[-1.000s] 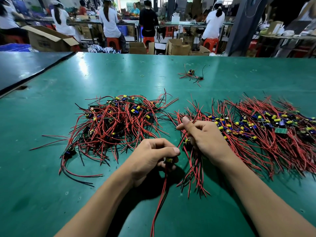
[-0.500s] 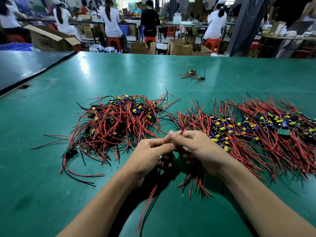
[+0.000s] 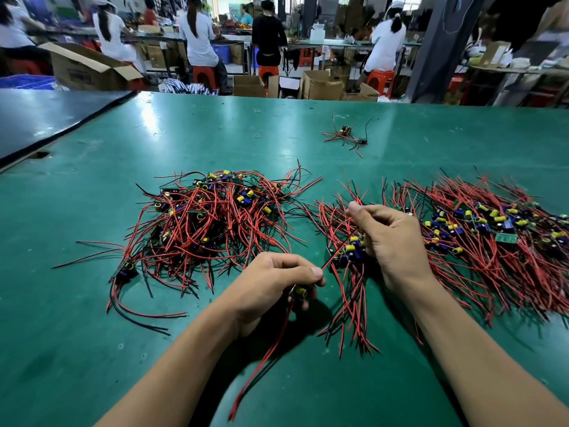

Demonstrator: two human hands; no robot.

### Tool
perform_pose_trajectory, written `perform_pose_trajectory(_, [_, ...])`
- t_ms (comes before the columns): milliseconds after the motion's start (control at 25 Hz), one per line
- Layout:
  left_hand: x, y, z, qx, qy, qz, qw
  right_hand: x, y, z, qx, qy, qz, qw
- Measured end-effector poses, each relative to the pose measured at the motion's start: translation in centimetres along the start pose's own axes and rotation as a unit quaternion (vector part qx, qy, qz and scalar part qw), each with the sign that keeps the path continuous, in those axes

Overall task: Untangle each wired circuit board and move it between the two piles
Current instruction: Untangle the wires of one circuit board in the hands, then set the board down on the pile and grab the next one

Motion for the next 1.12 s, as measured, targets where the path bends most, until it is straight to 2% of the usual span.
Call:
perform_pose_trajectory(120, [-0.2, 0.0, -0.2, -0.008, 0.016, -0.003, 1.000, -0.3, 0.2, 0.2, 0.056, 0.090, -0.018, 0.994])
perform_pose_trajectory(240, [-0.2, 0.3, -0.3, -0.004, -0.004, 0.041, 0.999, -0.5, 0.5, -0.1, 0.109, 0.167, -0.030, 0.979])
perform_pose_trajectory(440, [-0.2, 1.2, 0.0, -0.009, -0.144, 0.115, 0.983, 0.0, 0.5, 0.2, 0.122, 0.140, -0.035, 0.982])
perform_pose_trajectory(680, [-0.7, 1.1, 0.1, -0.001, -0.153, 0.104, 0.983, 0.4, 0.0, 0.0, 0.090, 0.094, -0.041, 0.991])
perform_pose_trajectory(800, [-0.9, 1.1, 0.1, 0.011, -0.160, 0.103, 0.982, 0.7, -0.3, -0.2, 0.036, 0.048, -0.046, 0.997])
perform_pose_trajectory(920, [-0.8, 1.3, 0.0, 0.015, -0.186, 0.101, 0.977, 1.7, -1.1, -0.4, -0.044, -0.074, -0.059, 0.995])
perform_pose_trajectory(1040, [-0.9, 1.5, -0.3, 0.008, -0.191, 0.085, 0.978, 3.3, -2.5, 0.1, -0.143, -0.255, -0.148, 0.945])
perform_pose_trajectory(1120, [-0.9, 1.5, -0.5, 0.011, -0.188, 0.061, 0.980, 3.7, -2.7, 0.4, -0.191, -0.311, -0.142, 0.920])
Point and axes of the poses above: each hand's wrist, its own y-axis towards the middle knuckle, its own x-axis out of the palm, z = x × y, the point moved 1 cm from there along y, towards the middle knuckle, and after that the axes turned 8 degrees about -z, right-handed, at the moved point
